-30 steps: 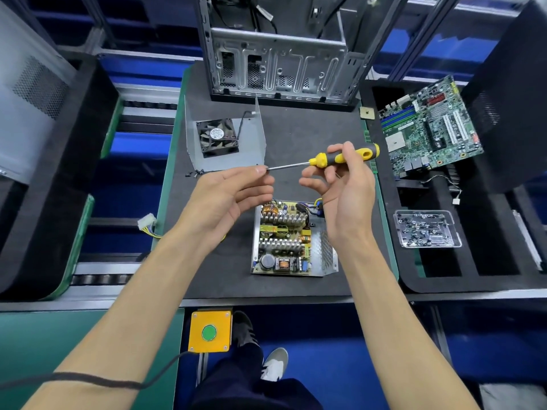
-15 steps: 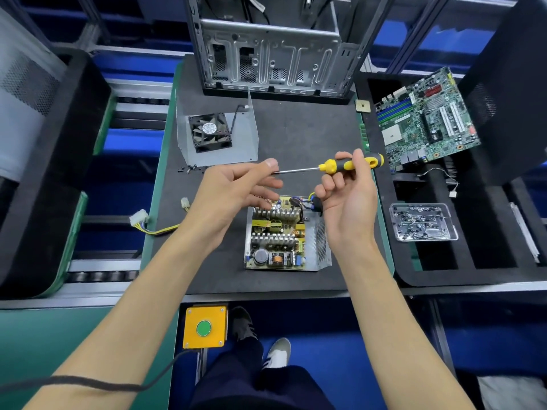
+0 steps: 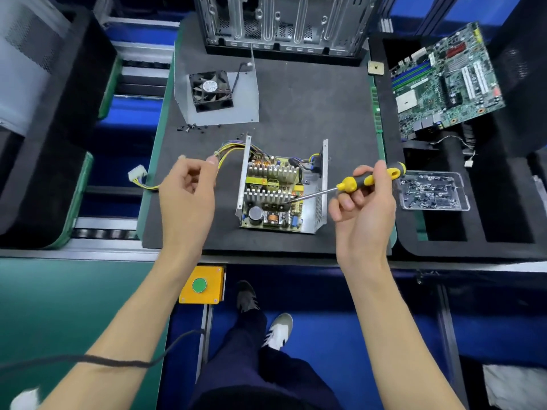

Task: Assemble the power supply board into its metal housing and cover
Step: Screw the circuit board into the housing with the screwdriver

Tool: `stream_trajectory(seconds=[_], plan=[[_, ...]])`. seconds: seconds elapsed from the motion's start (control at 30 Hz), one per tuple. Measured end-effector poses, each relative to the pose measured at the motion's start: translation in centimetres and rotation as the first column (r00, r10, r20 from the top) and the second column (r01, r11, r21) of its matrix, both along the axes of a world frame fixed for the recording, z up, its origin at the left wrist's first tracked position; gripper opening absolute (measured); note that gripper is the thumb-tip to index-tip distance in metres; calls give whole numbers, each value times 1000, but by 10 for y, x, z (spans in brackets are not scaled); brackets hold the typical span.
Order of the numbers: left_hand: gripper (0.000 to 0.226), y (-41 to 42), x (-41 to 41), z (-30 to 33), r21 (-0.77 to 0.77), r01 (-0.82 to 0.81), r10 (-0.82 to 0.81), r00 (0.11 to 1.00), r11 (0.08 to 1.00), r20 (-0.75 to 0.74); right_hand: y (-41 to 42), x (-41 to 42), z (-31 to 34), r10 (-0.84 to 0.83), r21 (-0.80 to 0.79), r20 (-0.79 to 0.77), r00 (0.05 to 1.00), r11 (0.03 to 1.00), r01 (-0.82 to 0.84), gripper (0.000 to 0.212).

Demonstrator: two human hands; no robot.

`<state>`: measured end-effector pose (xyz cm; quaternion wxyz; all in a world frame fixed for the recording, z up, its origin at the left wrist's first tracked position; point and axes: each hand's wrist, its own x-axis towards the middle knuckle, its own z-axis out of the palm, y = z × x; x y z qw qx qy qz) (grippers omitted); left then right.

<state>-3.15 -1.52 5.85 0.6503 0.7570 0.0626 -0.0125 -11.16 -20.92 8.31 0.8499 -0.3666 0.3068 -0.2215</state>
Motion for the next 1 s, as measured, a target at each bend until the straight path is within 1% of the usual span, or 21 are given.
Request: stream_trajectory(seconds=[0.07,0.13,0.2,0.27,0.33,0.4,0.47,0.53,0.67,0.8,1.0], plan=[[26,2,-14,-9,68,-42,40,999,997,20,4,-10,-7,9,-28,-3,1000,1000,-9,46],[38,2,-29,-20,140,-9,8,1000,990,9,8,-19,-15,14,-62,-6,1000,998,-14,47],[68,0,-43,-34,214,97,-90,995,972,-43,11,-24,-22,27,-73,-9,1000,997,-27,47],[102,-6,-56,-47,322,198,-185,980,926,-72,12,-28,-28,38,-85,-30,999,996,-41,48],[120,-15,-65,-58,431,234,-235,971,872,-53,12,-29,-32,44,-94,-52,998,994,-48,47],[128,-23,-68,-66,466,207,-226,974,860,-16,11,-29,-35,55,-116,-78,995,991,-64,46],[129,-29,-68,-72,457,160,-191,981,875,23,10,-28,-36,70,-139,-104,992,987,-84,44],[124,-35,-67,-75,458,126,-165,985,880,45,8,-27,-35,81,-146,-121,989,984,-99,42],[97,-40,-61,-81,465,81,-144,984,881,101,6,-24,-34,98,-141,-133,986,983,-117,43],[80,-36,-59,-87,456,54,-120,986,889,119,6,-23,-32,110,-133,-138,984,983,-128,44],[75,-34,-56,-90,452,58,-130,983,890,129,4,-22,-31,123,-135,-156,980,980,-145,44]])
